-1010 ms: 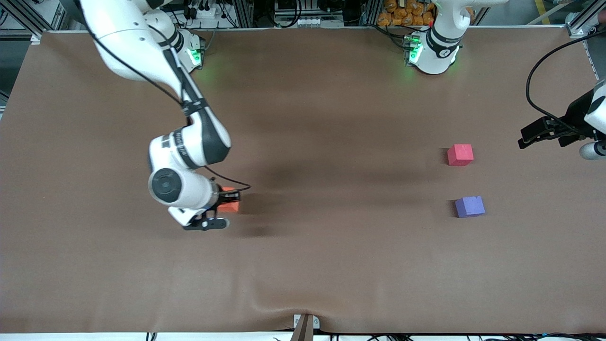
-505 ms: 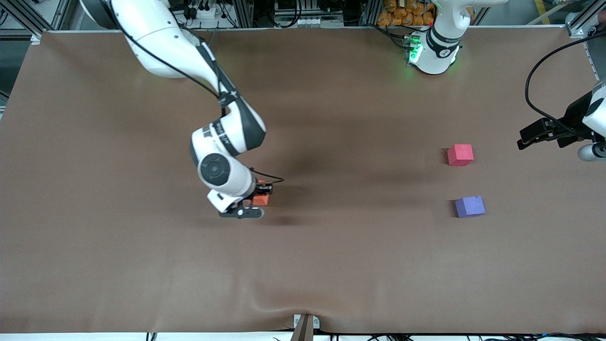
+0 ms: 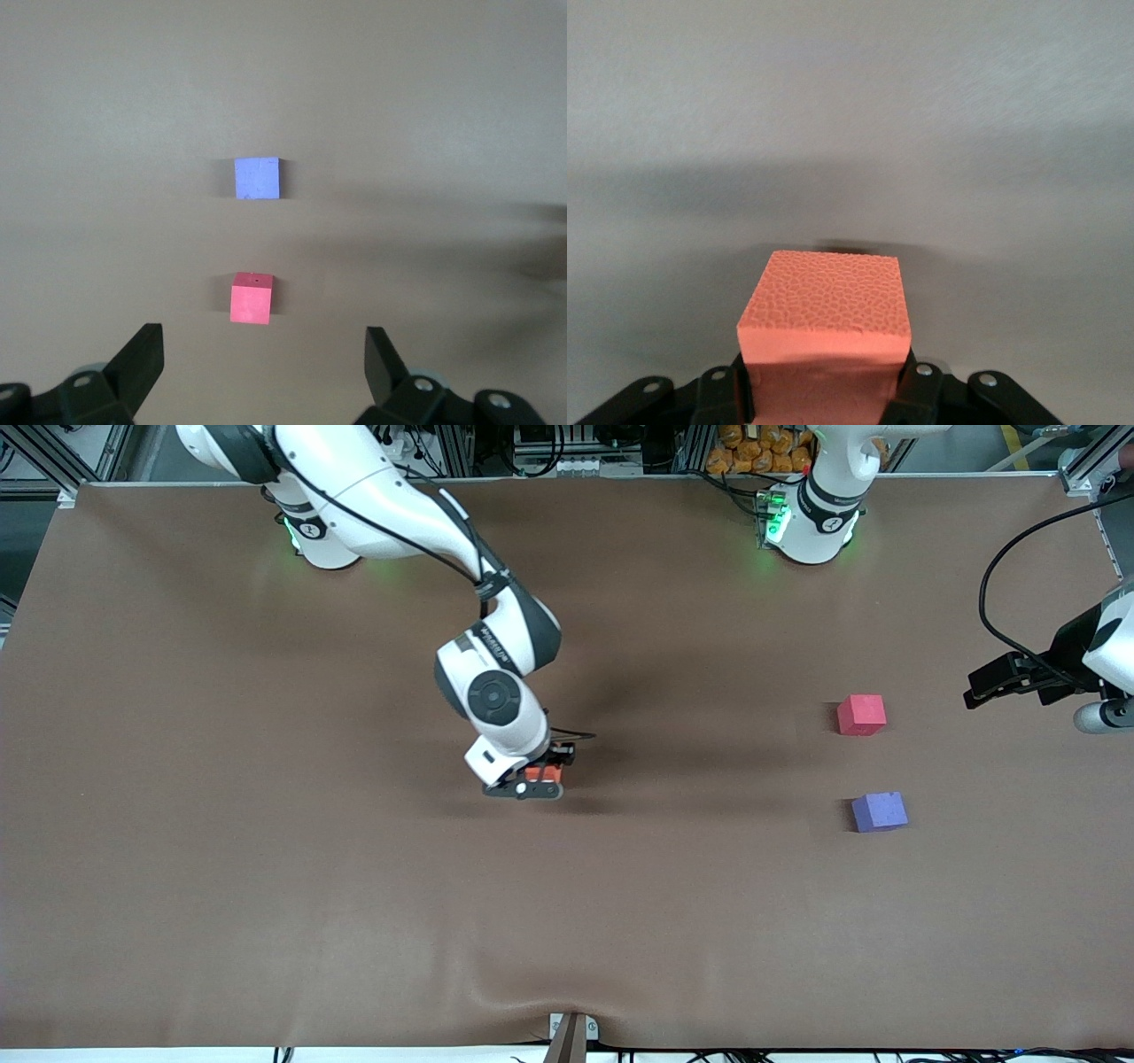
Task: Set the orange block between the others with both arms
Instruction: 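Carry the orange cube toward the table middle and set it down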
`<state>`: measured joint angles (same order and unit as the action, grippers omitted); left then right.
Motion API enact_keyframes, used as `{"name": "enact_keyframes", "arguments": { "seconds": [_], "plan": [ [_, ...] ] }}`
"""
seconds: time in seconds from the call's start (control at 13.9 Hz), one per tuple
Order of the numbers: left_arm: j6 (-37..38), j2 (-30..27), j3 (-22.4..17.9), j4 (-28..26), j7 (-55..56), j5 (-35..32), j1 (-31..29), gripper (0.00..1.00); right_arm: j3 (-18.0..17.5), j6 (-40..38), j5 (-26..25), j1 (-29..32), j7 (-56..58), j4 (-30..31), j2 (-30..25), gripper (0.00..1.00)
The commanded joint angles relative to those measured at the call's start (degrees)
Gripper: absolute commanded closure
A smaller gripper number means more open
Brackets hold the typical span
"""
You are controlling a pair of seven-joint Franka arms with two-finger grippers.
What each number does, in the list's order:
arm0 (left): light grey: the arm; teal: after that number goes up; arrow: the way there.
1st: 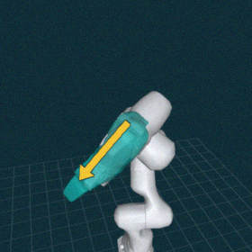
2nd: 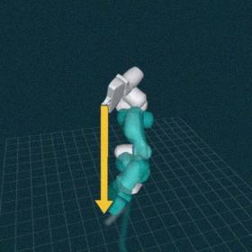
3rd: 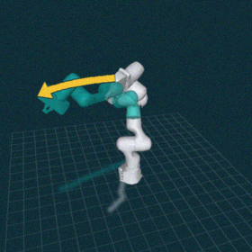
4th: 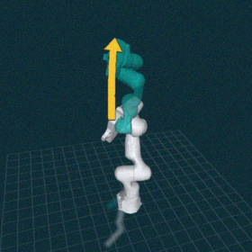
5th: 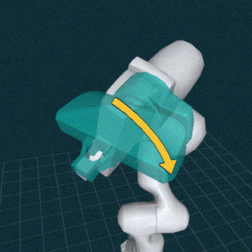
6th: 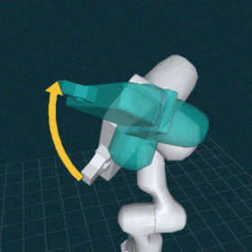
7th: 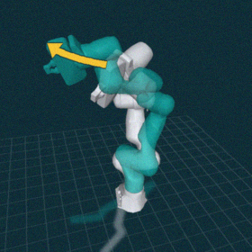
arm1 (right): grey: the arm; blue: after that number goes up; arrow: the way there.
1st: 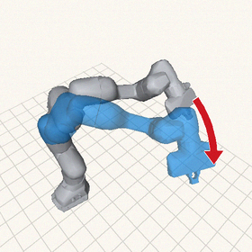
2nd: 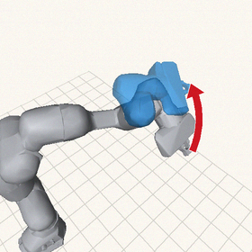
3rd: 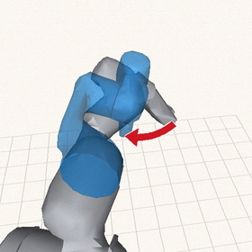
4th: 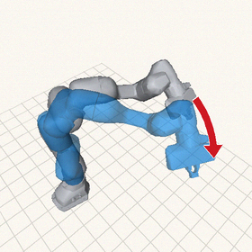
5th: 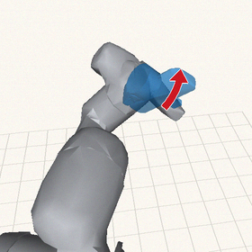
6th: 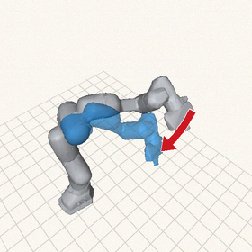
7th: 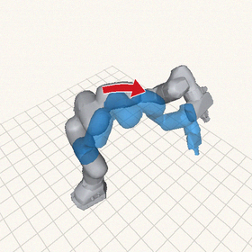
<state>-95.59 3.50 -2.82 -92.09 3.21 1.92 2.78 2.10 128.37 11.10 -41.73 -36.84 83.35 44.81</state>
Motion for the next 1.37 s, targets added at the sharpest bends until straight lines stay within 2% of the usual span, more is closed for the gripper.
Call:
{"name": "enact_keyframes", "arguments": {
  "seconds": [0.0,0.29,0.36,0.5,0.94,1.3],
  "plan": [
    [0.84,0.36,0.1,1.03,-1.71,1.15,-0.49,0.0,0.54,-0.32,1.03,-0.81,-1.91,-4.08,3.09,0.85],
    [0.84,0.63,0.1,1.03,-1.63,1.16,-0.49,0.0,0.54,0.99,1.03,-1.51,-2.1,-4.08,4.14,0.74],
    [0.84,0.63,0.1,1.03,-1.71,1.16,-0.49,0.0,0.54,1.52,1.03,-1.6,-2.1,-3.99,4.23,0.63],
    [0.84,0.63,0.1,1.03,-1.71,1.16,-0.49,0.0,0.63,1.88,0.77,-1.77,-1.92,-3.99,4.15,0.0],
    [0.76,0.8,0.1,1.29,-1.63,1.16,-0.4,0.0,0.8,1.09,0.94,-0.9,-1.39,-3.99,1.95,0.0],
    [0.76,0.72,0.1,1.38,-1.63,1.07,-0.14,0.0,1.16,-9.36,0.5,4.45,1.58,-4.34,-4.28,0.0]
  ]
}}
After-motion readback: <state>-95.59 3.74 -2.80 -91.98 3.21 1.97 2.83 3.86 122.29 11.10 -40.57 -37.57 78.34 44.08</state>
